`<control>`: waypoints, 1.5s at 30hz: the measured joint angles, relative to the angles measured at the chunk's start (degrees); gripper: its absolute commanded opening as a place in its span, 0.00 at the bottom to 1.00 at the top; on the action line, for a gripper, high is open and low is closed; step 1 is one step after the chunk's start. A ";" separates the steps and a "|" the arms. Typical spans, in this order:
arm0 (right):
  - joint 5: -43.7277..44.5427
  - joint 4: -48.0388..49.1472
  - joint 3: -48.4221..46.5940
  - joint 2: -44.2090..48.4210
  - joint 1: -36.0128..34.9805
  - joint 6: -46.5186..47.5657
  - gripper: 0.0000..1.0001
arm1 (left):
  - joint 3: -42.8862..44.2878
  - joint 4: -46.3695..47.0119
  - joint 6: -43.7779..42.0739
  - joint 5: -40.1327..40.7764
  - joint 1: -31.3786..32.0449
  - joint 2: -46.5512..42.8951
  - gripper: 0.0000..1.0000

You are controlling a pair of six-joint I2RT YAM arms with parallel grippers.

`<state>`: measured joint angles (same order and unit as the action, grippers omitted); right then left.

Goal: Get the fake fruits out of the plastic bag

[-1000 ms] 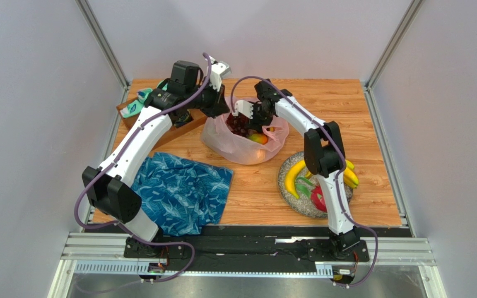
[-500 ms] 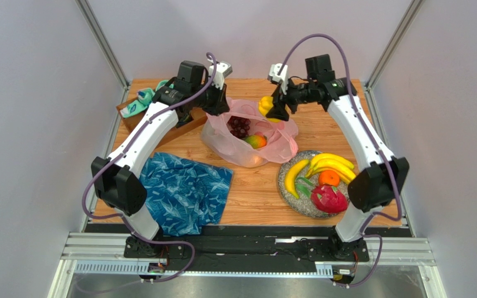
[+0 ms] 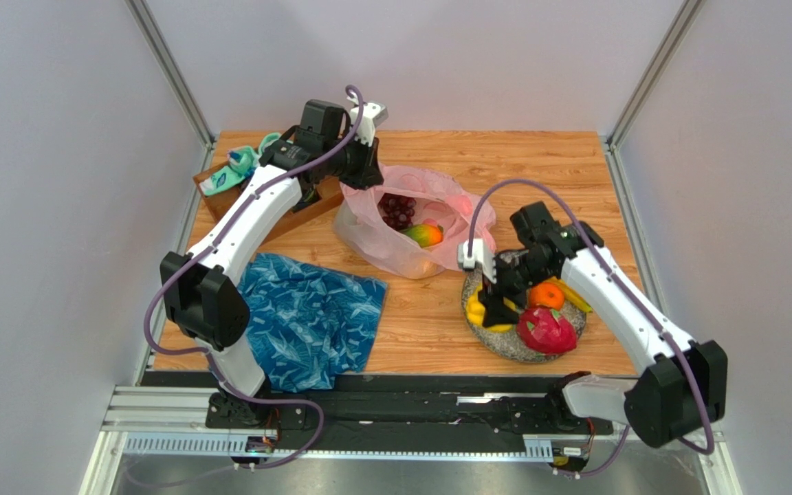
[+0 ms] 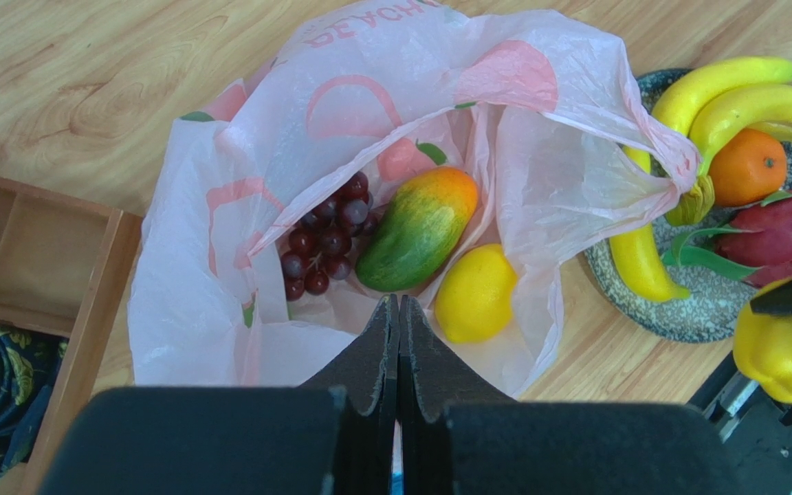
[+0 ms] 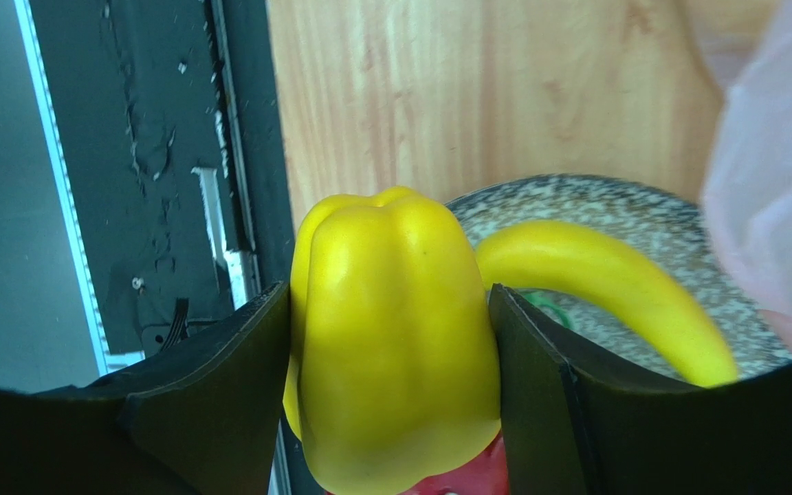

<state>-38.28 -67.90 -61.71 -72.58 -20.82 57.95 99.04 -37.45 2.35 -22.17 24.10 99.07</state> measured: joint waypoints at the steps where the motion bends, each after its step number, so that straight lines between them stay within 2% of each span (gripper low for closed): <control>1: 1.01 -0.07 2.08 1.70 -0.79 0.57 0.47 | 0.00 0.02 0.09 -0.02 0.00 0.00 0.00; 8: 8.33 1.97 9.18 0.92 -2.73 3.30 0.50 | -0.02 0.00 0.44 -0.42 -0.20 -0.04 0.00; 12: 10.78 4.94 12.35 -0.79 -2.80 3.39 0.59 | -0.85 0.07 0.44 -0.46 -0.20 -0.68 0.00; 13: 11.32 5.79 12.79 -0.96 -2.80 3.39 0.73 | -1.11 0.00 0.44 -0.46 -0.20 -0.90 0.00; 15: 12.33 7.85 13.68 -1.14 -2.80 3.21 0.83 | -1.62 0.00 0.44 -0.46 -0.20 -1.51 0.00; 16: 12.70 8.59 14.03 -1.16 -2.80 3.02 1.00 | -1.84 0.02 0.42 -0.46 -0.20 -1.81 0.00; 23: 14.16 8.92 11.50 -0.07 -2.80 2.05 1.00 | -3.52 0.04 0.33 -0.81 -0.20 -5.03 0.00; 26: 12.72 7.80 3.69 -0.11 -2.78 0.15 0.96 | -4.83 0.07 0.35 -1.60 -0.20 -6.19 0.00; 29: 10.05 8.90 -5.33 -1.81 -2.78 -4.00 0.85 | -6.43 -0.02 0.39 -2.73 -0.20 -6.99 0.00; 30: 8.87 10.75 -8.50 -3.19 -2.78 -6.27 0.76 | -7.10 0.00 0.39 -3.26 -0.22 -7.32 0.00; 33: 7.04 18.56 -14.99 -8.63 -3.19 -12.92 0.57 | -9.25 -0.11 0.44 -4.63 -0.22 -8.57 0.00; 36: 7.43 23.28 -20.90 -17.35 -4.26 -17.33 0.48 | -11.30 -0.44 0.55 -5.49 -0.22 -10.05 0.00; 41: 11.65 30.32 -23.58 -29.70 -6.16 -21.24 0.46 | -15.65 -0.42 1.53 -6.67 -0.24 -12.85 0.00; 45: 16.85 33.48 -19.08 -32.06 -9.09 -21.31 0.45 | -17.59 -0.46 2.08 -6.95 -0.24 -13.62 0.00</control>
<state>-21.43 -34.41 -80.79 -104.64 -29.91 36.64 81.45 -37.91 4.43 -29.12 23.86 85.45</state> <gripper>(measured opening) 0.461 0.007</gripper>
